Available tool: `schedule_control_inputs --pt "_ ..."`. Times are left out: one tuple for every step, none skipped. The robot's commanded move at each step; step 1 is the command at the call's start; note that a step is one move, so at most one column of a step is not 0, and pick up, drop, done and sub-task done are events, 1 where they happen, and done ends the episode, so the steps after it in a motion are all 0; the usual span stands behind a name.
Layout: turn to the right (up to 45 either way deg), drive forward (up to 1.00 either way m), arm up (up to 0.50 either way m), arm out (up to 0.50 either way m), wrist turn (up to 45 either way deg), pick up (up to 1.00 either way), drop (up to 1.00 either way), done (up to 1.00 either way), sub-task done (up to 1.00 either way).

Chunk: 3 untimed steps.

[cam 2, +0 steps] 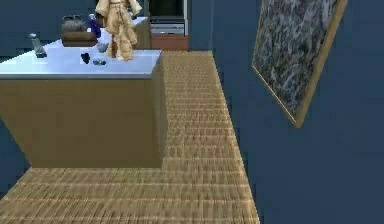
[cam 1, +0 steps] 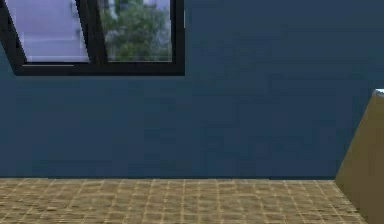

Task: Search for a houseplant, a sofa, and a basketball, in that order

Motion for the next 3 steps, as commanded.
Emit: schedule_control_inputs --pt "-45.0 0.00 0.00 0.00 0.0 0.00 0.00 0.00 0.00" --pt "-42.0 0.00 0.00 0.00 0.0 0.00 0.00 0.00 0.00" --pt "0.0 0.90 0.00 0.00 0.0 0.00 0.00 0.00 0.00"
